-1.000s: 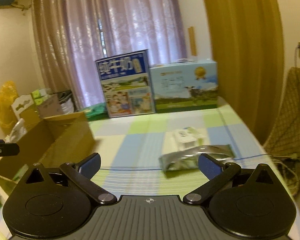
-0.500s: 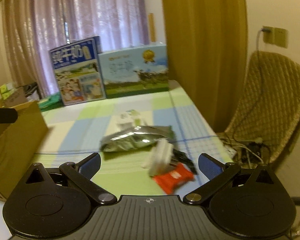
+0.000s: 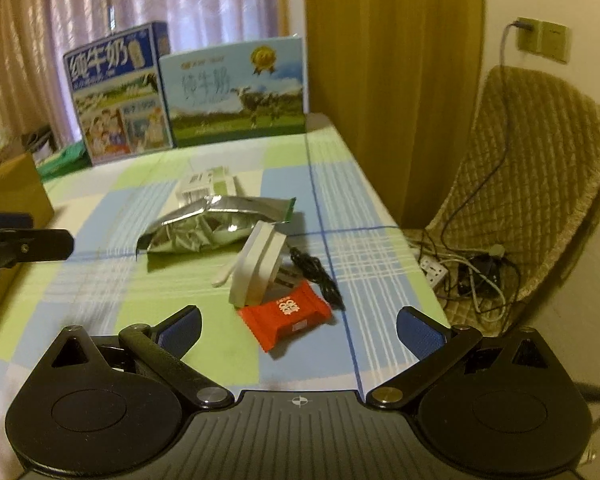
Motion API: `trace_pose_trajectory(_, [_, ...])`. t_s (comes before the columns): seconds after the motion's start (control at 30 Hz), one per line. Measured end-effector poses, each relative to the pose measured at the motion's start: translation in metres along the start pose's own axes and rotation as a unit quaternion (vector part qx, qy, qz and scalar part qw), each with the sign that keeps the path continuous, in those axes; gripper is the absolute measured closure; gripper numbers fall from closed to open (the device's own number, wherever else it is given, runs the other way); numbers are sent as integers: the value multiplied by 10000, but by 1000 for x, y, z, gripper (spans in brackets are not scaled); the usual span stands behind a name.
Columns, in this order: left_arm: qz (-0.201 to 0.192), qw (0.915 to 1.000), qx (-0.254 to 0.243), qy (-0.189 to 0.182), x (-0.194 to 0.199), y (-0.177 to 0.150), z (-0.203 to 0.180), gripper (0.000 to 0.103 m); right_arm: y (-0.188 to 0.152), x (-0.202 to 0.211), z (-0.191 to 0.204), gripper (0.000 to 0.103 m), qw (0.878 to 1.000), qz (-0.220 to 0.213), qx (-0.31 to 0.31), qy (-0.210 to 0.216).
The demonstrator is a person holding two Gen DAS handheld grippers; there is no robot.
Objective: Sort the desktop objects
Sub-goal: 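Move both tools back toward the remaining table items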
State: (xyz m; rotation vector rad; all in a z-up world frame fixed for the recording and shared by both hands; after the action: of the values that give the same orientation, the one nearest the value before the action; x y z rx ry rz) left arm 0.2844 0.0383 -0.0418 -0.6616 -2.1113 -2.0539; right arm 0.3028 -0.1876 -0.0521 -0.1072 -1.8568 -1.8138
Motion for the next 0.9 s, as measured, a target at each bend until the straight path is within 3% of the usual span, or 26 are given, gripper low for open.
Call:
trace_pose_trajectory(0.4, [141, 9988, -14, -468, -40, 1, -18, 4, 18, -41, -10, 2, 9918, 469, 1062, 526])
trace_pose_trajectory(0.7, [353, 9974, -218, -595, -65, -8, -28, 5, -17, -57, -9, 2, 9895, 607, 772, 1055])
trace_pose_trajectory(0.9, [453, 9971, -94, -597, -73, -13, -22, 5, -27, -73, -6, 8, 9898, 526, 823, 1032])
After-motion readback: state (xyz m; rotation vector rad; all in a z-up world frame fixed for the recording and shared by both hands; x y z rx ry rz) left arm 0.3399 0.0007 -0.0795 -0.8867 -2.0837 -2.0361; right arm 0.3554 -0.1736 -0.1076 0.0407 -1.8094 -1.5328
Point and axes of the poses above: each gripper's, at about its wrist camera, not at the fingertips, and x roughly against the way its jaws point, z to its left, y to its top, the point moved 2 cm from there along -x, roughly the way its jaws point, and after that the axes turned 15 degrees about -z, right-handed, at the moved point
